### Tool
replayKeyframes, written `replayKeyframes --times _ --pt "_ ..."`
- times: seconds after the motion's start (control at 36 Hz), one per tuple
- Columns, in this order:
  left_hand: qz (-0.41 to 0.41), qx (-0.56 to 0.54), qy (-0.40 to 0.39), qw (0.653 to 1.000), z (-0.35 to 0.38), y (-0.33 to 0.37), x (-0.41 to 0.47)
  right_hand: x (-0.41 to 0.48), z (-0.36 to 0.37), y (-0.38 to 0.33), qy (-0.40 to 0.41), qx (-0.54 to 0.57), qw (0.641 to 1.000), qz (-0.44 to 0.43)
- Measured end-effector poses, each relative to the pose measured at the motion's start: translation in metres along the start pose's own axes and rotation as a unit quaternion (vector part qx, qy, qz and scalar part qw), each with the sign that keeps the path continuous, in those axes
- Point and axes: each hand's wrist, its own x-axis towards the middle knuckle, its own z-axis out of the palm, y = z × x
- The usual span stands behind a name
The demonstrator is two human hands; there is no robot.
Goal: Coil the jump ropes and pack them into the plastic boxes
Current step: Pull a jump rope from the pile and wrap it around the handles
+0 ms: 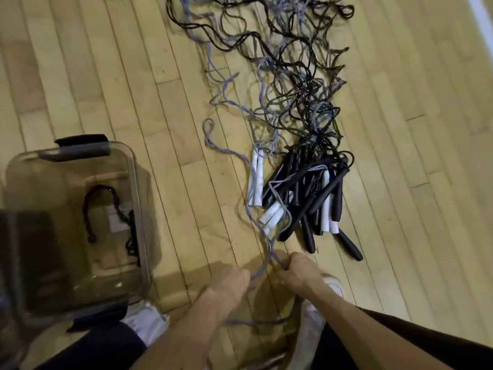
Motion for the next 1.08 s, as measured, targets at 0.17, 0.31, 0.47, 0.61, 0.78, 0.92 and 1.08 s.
replayKeyframes --times 0.17,0.31,0.47,0.61,0.78,0.92,1.08 --pt "0.062 -0.096 0.091 0.989 -0.041 0.002 -0.059 -0.041 -0.028 -0.033 0.052 0.174 0.983 -0.041" --pt "0.143 0.037 0.170 0.974 -0.068 0.020 -0.131 -0.084 -0.068 -0.075 -0.139 0.486 0.861 -0.056" --pt "0.170 0.086 0.205 0.960 -0.089 0.035 -0.203 -0.153 -0.123 -0.109 -0.098 0.460 0.867 -0.164" --pt "0.175 -0.094 0.274 0.941 -0.102 0.042 -0.268 -0.225 -0.172 -0.100 -0.134 0.377 0.869 -0.290" --pt "0.228 -0.407 0.398 0.790 -0.138 0.061 -0.358 -0.287 -0.163 -0.066 -0.232 0.111 0.888 -0.381" --pt "0.261 -0.498 0.441 0.699 -0.152 0.063 -0.409 -0.331 -0.150 -0.054 -0.024 -0.003 0.878 -0.479" --pt "0.334 -0.557 0.341 0.679 -0.127 0.064 -0.426 -0.429 -0.208 -0.060 0.065 0.157 0.838 -0.519"
